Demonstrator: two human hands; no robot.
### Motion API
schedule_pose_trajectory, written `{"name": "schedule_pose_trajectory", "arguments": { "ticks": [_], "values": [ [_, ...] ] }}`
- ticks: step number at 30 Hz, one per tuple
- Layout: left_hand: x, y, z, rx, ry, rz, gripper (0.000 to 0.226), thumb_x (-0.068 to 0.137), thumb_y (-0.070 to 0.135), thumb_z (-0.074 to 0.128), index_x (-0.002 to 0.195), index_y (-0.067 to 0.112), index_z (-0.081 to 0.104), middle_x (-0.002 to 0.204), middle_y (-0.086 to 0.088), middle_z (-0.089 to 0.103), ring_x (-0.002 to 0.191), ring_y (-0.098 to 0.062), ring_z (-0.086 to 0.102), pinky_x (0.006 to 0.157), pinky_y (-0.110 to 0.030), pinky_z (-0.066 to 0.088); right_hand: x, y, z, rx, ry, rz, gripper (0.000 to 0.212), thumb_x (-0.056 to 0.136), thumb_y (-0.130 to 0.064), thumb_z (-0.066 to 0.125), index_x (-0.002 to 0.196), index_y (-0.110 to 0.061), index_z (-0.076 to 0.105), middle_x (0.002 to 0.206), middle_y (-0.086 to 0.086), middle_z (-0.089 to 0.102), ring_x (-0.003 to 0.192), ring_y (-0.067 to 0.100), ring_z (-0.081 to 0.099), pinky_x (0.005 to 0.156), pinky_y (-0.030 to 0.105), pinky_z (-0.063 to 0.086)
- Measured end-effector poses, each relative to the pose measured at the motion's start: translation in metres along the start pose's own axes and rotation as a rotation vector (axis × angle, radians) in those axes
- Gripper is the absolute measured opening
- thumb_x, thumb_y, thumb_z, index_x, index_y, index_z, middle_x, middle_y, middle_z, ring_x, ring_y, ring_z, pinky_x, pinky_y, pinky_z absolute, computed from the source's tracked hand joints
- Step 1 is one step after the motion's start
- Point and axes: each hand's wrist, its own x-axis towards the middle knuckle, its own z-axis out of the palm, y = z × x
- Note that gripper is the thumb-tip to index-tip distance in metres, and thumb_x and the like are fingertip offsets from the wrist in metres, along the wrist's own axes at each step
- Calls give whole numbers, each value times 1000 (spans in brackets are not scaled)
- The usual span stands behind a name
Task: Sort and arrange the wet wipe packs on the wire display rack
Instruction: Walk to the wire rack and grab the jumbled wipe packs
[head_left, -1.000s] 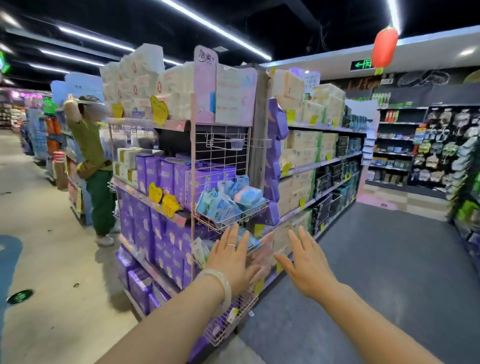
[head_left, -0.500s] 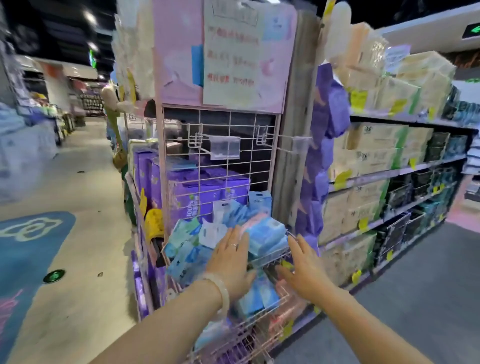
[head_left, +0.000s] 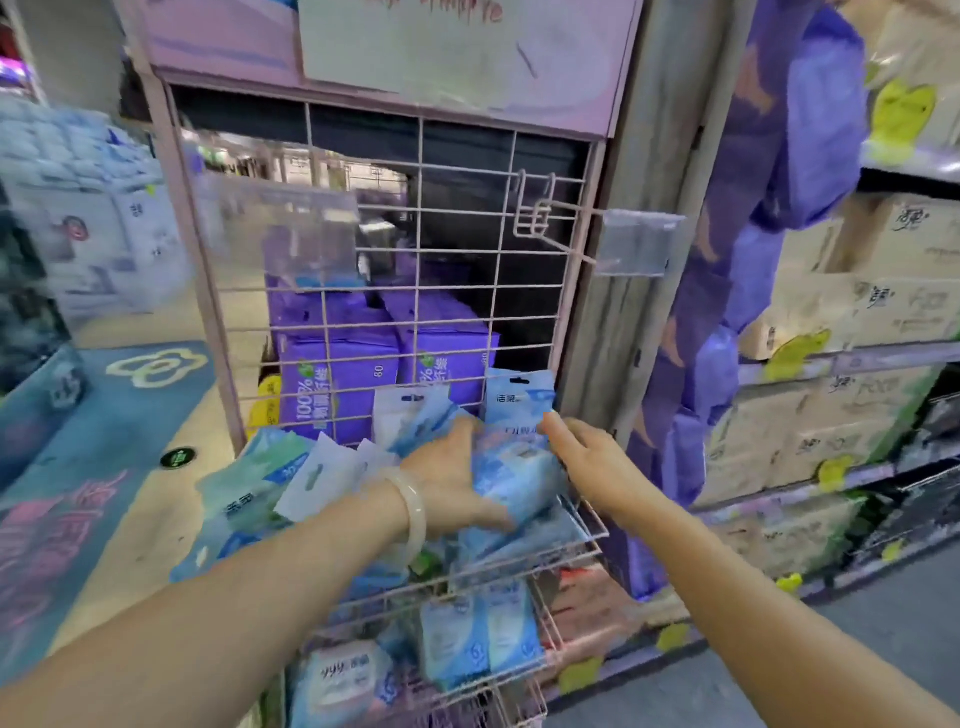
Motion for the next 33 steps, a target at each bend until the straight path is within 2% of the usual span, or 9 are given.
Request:
{"name": "schedule_pose_trajectory", "arguments": {
  "ticks": [2,5,8,10,13,20,25,29,33],
  "values": [
    [1,6,-13,-360,-6,-165,71,63,36,80,120,15,44,106,3,52,97,-16,59,75,-24,45,12,1,-8,220,-37,-2,48,95,-41,39,111,-2,62,90,1,67,69,-5,63,64,10,49],
    [-4,13,-16,-946,-196,-300,19,76,15,69,94,11,67,84,-5,71,67,-13,67,62,-23,54,24,12,-22,409,-345,-73,39,90,-35,50,120,-11,58,99,-6,69,84,2,64,77,20,51],
    [-11,20,-4,-1257,-275,-356,37,72,21,66,106,7,71,107,-15,71,96,-27,68,83,-35,54,26,19,-27,335,-619,-241,41,76,-15,72,113,-22,56,101,-13,68,90,-1,62,77,15,50],
    [-12,25,6,-1379,-206,-381,61,73,35,64,126,6,58,132,-18,57,124,-34,52,106,-46,40,30,19,-27,307,-580,-275,32,73,-14,74,100,-21,60,94,-9,70,85,3,64,74,18,52],
    [-15,31,15,-1539,-82,-362,72,68,62,53,116,11,67,124,-15,65,119,-31,58,106,-49,39,33,21,-24,373,-421,-171,21,76,-27,73,91,-18,63,91,1,72,75,8,68,65,23,54],
    [-33,37,20,-1303,362,-532,50,79,23,68,122,-1,59,117,-23,66,106,-37,64,96,-49,49,31,32,-2,347,-442,43,66,86,-51,50,103,13,56,107,38,59,77,20,52,74,33,41],
    [-48,14,18,-1086,732,-715,36,73,29,75,97,5,62,85,-7,66,71,-22,63,60,-31,50,41,49,-17,-281,-443,-202,56,75,-47,68,116,-11,55,107,4,64,96,18,61,79,26,45],
    [-60,10,24,-1052,821,-746,45,71,33,76,96,4,52,94,-10,61,86,-27,61,73,-36,48,34,45,-4,-476,-685,-174,116,53,-58,78,144,-21,16,138,4,46,117,17,51,97,29,43],
    [-72,7,22,-1047,789,-703,60,62,36,80,108,4,59,101,-10,66,96,-30,63,85,-43,52,29,41,6,-560,-642,-184,128,48,-49,85,146,-28,5,148,16,21,136,29,33,111,36,33]
  ]
}}
